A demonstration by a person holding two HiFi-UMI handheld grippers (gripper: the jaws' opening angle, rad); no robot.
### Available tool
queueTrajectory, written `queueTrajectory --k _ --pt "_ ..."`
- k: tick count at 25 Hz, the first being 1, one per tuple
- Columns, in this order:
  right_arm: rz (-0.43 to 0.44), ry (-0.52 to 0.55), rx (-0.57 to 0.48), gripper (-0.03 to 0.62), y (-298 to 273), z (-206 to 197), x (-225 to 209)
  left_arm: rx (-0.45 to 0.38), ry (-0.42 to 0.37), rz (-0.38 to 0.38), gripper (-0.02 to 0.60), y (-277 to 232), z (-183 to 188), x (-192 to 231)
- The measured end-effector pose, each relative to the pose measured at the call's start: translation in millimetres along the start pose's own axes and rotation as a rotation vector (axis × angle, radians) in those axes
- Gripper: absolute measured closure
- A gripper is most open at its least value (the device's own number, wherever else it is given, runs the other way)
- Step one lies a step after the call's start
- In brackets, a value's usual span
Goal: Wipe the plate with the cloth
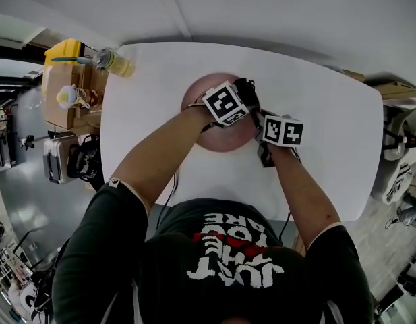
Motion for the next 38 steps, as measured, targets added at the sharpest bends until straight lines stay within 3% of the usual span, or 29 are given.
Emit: queueTrajectory --k 3,6,9,13,17,22,26,30,34,38 --pt "-0.004 -0.043 -0.026 0.577 0 5 -2 -0.063 0.046 0.065 0.523 42 -4 -4" --pt "-0.021 -0.030 -0.043 0.577 2 9 -6 -0.060 0.057 0.078 0.522 72 -27 -37" --pt "-0.041 -0.007 -0.049 0.577 3 11 -6 -0.041 0.058 0.052 0.523 62 -45 -73" --pt "-0.057 0.014 -0.043 0.576 3 10 -3 -0.040 0.061 0.110 0.523 27 -46 -76" --pt "-0.076 0.032 -0.042 0.576 2 9 -2 0.059 0.053 0.059 0.523 0 -58 -79" --pt "-0.070 0.058 -0.034 0.576 0 9 -2 0.165 0.081 0.018 0.523 9 -76 -81" --pt "-0.060 0.071 -0.034 0.576 -1 8 -2 0.212 0.134 0.031 0.523 33 -103 -71" --pt "-0.055 0.082 -0.032 0.576 -1 7 -2 0.228 0.120 0.170 0.523 69 -115 -29" --pt "-0.053 0.091 -0.029 0.576 -1 8 -2 0.226 0.219 0.202 0.523 86 -122 -2" --pt "-0.058 0.106 -0.027 0.574 1 7 0 0.207 0.235 0.279 0.523 93 -110 33"
Point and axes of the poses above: the fingertips, and each gripper's own axes: y backward along the fingers, x to its left, z out of its top, the point moved 2 cm from there along y, backward along the fingers, and after that the axes turned 4 degrees about -x, right-handed, at the moved point
